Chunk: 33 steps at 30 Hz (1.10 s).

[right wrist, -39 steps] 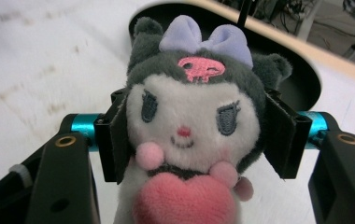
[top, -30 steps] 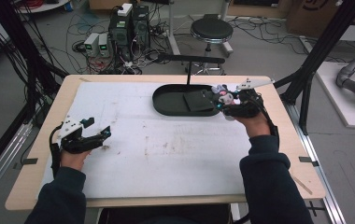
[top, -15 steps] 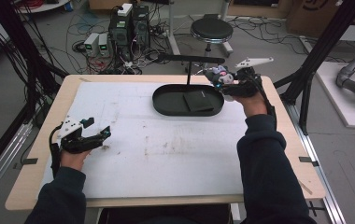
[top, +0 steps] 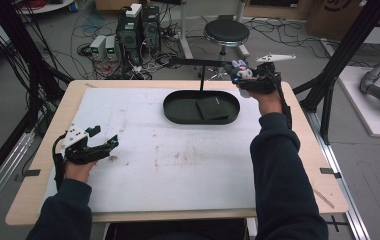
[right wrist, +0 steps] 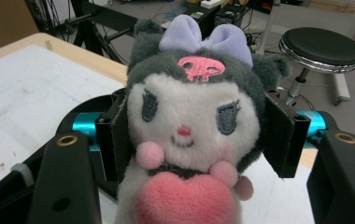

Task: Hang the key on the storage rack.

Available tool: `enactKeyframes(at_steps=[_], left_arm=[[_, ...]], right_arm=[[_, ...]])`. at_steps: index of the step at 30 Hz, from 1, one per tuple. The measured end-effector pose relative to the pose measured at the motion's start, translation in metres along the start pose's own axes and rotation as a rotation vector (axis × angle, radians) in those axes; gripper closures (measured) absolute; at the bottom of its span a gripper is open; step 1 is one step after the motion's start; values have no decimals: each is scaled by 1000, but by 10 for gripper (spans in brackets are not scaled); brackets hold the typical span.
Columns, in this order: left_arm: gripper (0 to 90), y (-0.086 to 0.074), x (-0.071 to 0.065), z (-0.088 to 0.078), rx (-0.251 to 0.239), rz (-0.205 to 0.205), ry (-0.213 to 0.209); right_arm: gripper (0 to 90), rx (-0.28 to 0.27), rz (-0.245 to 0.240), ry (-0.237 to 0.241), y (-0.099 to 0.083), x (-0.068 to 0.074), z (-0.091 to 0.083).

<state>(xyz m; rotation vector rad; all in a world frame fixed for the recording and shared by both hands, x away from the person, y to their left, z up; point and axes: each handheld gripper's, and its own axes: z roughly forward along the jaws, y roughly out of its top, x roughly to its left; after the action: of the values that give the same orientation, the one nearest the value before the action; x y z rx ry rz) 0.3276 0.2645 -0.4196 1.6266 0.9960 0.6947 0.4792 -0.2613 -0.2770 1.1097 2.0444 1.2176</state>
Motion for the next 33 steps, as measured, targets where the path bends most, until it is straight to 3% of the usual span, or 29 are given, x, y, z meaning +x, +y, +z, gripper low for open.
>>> enactKeyframes(at_steps=[4,7,14,20,26,28,31,33], left_arm=[[228,0,1,0,-1,-1,1],[227,0,0,-1,1,1,2],[228,-1,1,-2,1,0,5],[228,-1,1,-3,-2,0,9],[228,-1,0,-3,3,4,5],[228,-1,0,-3,4,6,5],[228,-1,0,-3,5,5,6],[228,-1,0,-3,4,4,8]], right_arm=[[361,-4,-2,-21,5,-1,7],[361,-37,1,-46,7,-3,11],[361,-8,60,-123,1,-16,18],[361,80,37,-194,-7,-19,18],[362,208,50,-198,-33,-16,34],[362,209,61,-182,-37,-15,40],[362,211,22,-201,-39,-7,49],[362,204,36,-193,-42,-3,55]])
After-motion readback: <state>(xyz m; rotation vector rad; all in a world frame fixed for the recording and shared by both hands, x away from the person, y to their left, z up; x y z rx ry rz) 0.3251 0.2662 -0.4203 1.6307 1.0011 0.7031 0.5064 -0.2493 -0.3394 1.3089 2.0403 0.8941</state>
